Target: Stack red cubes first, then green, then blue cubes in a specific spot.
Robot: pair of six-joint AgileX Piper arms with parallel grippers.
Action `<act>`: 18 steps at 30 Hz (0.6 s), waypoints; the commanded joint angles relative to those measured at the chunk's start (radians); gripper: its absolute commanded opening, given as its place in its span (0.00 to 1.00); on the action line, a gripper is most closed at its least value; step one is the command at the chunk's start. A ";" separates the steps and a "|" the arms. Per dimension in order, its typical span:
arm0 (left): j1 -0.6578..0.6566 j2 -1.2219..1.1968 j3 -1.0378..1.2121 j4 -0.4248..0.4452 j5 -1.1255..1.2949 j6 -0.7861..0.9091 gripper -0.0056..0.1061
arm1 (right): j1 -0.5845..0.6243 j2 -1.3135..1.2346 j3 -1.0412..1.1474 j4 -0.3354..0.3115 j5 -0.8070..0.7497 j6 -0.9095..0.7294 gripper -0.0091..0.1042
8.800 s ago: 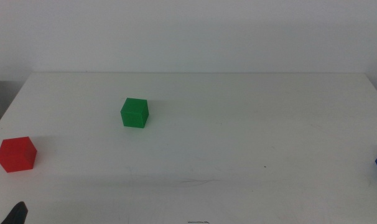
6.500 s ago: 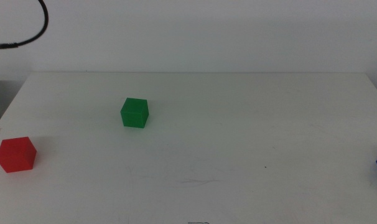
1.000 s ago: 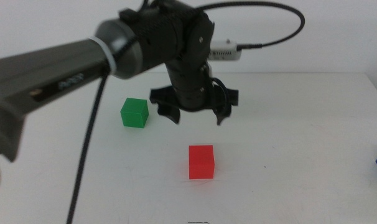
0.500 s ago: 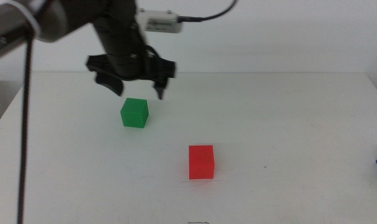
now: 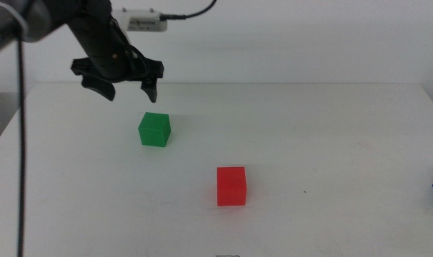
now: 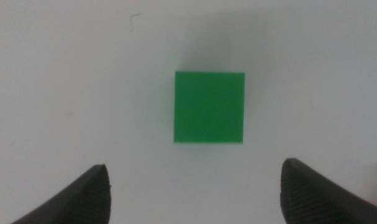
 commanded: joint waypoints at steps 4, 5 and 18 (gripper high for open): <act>-0.001 0.043 -0.104 -0.024 -0.021 0.011 0.89 | -0.006 -0.023 -0.018 -0.008 -0.076 -0.013 0.91; -0.001 0.061 -0.116 -0.028 -0.023 0.011 0.89 | -0.006 -0.023 -0.018 -0.008 -0.076 -0.013 0.91; -0.001 0.172 -0.132 -0.068 -0.101 0.011 0.89 | -0.006 -0.023 -0.018 -0.008 -0.076 -0.013 0.91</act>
